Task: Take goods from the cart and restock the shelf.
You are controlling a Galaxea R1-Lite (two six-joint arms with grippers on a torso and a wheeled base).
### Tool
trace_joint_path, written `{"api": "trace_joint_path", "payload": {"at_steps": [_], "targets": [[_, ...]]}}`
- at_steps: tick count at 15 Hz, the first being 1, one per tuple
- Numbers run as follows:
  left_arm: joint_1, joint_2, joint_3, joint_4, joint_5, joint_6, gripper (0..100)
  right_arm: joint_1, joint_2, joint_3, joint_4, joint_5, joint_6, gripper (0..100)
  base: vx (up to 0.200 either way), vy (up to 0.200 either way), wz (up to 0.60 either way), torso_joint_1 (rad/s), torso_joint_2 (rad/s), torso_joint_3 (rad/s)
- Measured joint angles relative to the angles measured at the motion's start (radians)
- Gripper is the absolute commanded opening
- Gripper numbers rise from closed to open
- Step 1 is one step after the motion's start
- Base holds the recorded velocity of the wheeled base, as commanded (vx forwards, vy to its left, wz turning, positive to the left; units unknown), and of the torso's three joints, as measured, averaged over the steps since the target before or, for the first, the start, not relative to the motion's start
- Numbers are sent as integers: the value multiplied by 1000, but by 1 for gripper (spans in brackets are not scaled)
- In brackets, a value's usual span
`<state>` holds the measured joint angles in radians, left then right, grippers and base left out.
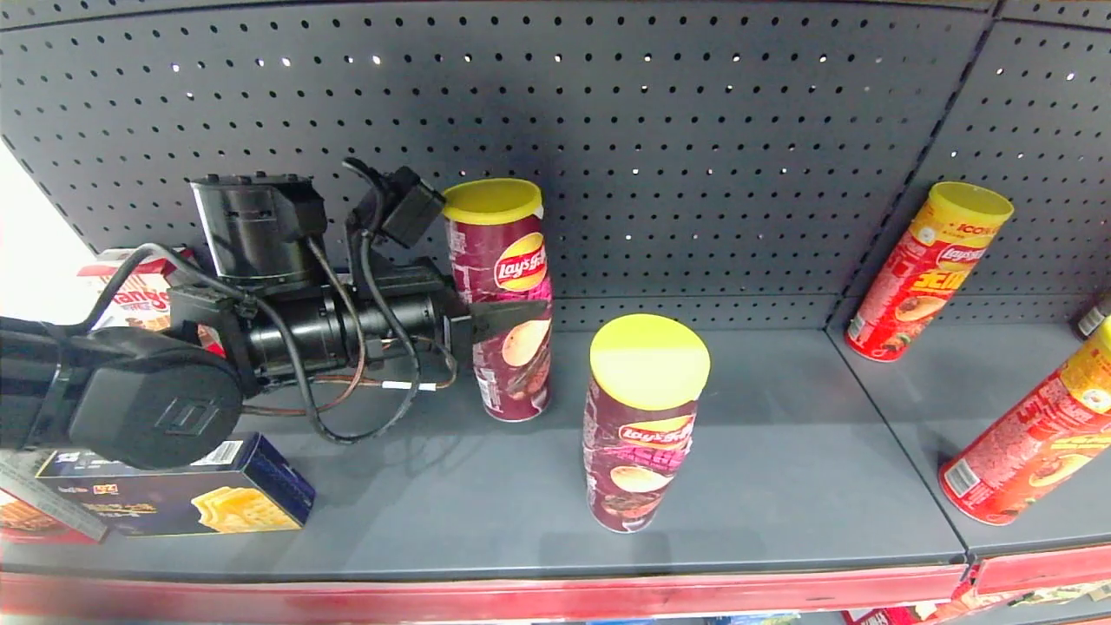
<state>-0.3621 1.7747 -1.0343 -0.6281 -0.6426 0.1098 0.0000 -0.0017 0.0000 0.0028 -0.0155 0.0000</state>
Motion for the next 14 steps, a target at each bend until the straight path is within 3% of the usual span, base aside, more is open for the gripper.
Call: {"api": "trace_joint_path", "payload": {"at_steps": [5,10,14], "targets": [[-2,93,-124,25,-24,5,0,0,0,0,0,0,0,100,0,0,0,0,0,0],[-22,218,-284,-16,-65,10,0,0,0,0,0,0,0,100,0,0,0,0,0,0],[-41,306,-349,-41,-68,73,0,0,0,0,0,0,0,100,0,0,0,0,0,0]]}}
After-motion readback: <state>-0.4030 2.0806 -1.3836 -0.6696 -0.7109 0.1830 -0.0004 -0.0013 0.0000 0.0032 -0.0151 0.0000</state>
